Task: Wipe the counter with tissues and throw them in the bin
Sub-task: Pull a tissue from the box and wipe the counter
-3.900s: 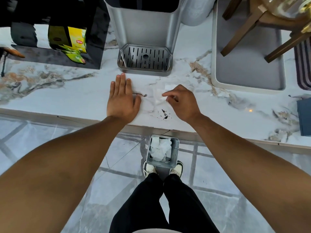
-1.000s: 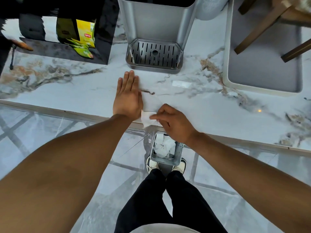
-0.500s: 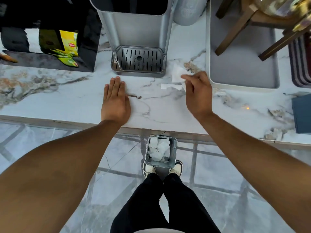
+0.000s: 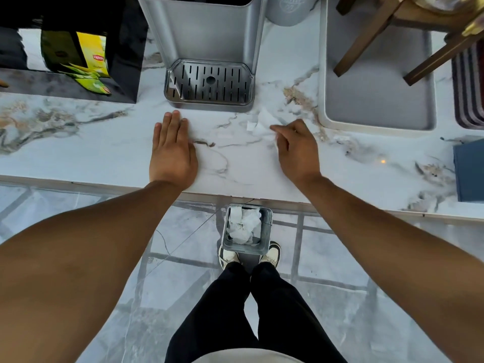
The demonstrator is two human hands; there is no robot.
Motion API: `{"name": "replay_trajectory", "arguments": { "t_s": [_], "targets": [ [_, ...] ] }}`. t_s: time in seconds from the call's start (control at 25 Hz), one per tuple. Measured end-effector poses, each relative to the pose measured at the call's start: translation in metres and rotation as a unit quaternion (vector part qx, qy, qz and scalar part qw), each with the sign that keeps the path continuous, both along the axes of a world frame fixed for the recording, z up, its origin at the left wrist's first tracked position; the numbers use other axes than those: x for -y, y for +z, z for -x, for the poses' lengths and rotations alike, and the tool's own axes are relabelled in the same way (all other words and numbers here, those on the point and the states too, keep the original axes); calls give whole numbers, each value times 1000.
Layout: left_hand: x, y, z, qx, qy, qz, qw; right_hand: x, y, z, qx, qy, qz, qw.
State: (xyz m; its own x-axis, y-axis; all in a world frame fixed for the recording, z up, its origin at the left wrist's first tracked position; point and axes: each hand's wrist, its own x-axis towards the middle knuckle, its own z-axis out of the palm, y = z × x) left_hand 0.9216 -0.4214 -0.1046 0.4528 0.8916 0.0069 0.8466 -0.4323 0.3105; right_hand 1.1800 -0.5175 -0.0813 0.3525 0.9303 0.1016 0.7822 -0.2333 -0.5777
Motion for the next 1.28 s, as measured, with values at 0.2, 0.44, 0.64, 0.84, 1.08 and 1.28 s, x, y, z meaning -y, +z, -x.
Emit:
{"name": "replay_trajectory", "arguments": {
  "t_s": [0.2, 0.44, 0.64, 0.84, 1.08, 1.28],
  "targets": [
    [0, 2, -1, 1, 2, -1, 1000, 72, -2, 68, -74, 130, -8, 989],
    [0, -3, 0, 6, 4, -6, 1000, 108, 14, 43, -118, 7, -61, 991],
    [-1, -5, 0, 9, 8, -15, 1000, 88, 14, -71, -8, -291, -10, 957],
    [-2, -7, 1, 6, 12, -18, 1000, 63, 2, -78, -33, -332, 48, 941],
    [-1, -7, 0, 4, 11, -18, 1000, 57, -1, 13, -64, -77, 0, 995],
    [-1, -3, -1, 2, 12, -10, 1000, 84, -1, 43, -140, 125, 29, 982]
  ]
}}
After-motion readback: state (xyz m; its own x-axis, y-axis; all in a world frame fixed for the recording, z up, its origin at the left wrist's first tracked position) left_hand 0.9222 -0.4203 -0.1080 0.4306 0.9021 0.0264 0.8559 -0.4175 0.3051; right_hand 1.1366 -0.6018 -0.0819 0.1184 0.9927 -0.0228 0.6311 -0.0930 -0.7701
